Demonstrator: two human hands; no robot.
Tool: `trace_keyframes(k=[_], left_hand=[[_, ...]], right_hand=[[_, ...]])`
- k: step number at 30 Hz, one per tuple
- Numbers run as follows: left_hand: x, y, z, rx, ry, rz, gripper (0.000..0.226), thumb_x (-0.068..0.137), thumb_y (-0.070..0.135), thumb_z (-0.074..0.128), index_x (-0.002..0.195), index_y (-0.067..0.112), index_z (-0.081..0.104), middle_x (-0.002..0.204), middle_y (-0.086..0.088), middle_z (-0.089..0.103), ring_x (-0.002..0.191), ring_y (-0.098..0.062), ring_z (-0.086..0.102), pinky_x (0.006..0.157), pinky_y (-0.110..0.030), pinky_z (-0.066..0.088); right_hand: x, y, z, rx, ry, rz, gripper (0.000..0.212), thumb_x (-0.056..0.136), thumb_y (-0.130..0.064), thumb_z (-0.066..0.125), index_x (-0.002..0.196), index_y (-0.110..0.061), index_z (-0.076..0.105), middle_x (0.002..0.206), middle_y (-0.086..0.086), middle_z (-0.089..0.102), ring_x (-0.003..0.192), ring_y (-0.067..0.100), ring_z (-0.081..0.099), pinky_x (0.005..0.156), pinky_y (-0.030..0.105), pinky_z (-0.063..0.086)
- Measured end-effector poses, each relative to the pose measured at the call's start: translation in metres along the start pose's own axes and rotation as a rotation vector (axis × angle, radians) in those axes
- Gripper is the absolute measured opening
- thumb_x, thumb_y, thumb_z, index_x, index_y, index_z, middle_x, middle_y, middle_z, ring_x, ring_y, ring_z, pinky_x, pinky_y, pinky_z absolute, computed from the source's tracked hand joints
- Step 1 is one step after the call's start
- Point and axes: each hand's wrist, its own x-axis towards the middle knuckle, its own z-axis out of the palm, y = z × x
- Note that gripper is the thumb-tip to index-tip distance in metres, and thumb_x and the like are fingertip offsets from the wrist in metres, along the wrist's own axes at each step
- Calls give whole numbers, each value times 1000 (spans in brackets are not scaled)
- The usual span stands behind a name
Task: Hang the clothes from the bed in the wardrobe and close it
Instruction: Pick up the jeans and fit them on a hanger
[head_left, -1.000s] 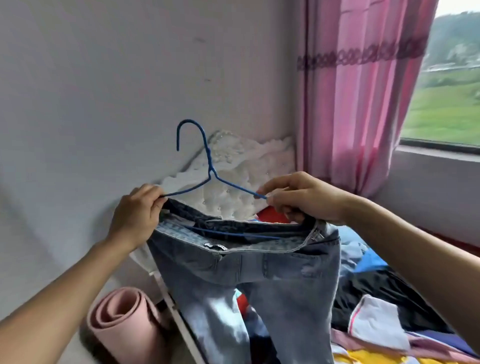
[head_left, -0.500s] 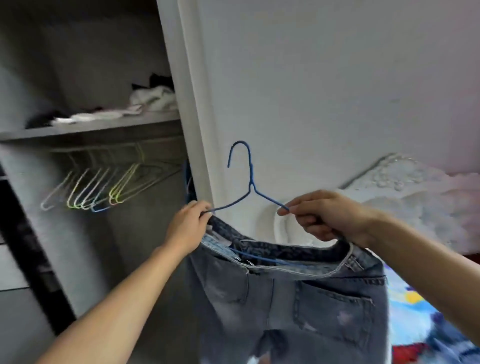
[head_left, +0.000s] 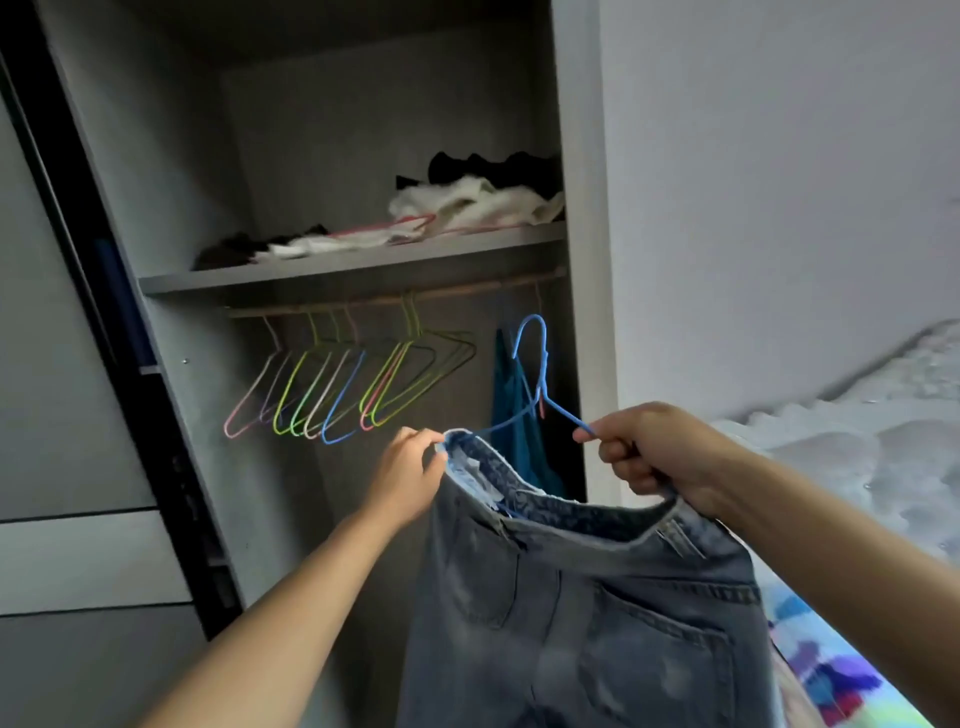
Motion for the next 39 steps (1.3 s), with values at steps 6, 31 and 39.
trace_keyframes(k=[6, 31, 39], left_hand=[[25, -67, 2, -9, -30, -29, 28, 93, 21, 58, 119, 12, 61, 115, -9, 57, 106, -26, 58, 92, -33, 44], [256, -208, 25, 2, -14, 211, 23, 87, 18, 60, 109, 12, 66, 95, -8, 56, 93, -28, 58, 82, -34, 44], [314, -231, 52, -48, -41, 350, 22, 84, 21, 51, 92, 11, 68, 91, -11, 57, 93, -33, 55, 83, -36, 43]], right_hand=[[96, -27, 50, 106, 96, 12, 15, 96, -4, 44, 89, -5, 57, 46, -4, 39, 29, 4, 27, 29, 14, 21], [442, -61, 110, -122, 512, -152, 12, 93, -6, 49, 84, -12, 53, 67, 2, 46, 53, 13, 42, 47, 26, 36], [449, -19, 125, -73, 714, -76, 18, 100, -9, 44, 99, -8, 62, 67, 5, 53, 49, 14, 43, 38, 22, 30]])
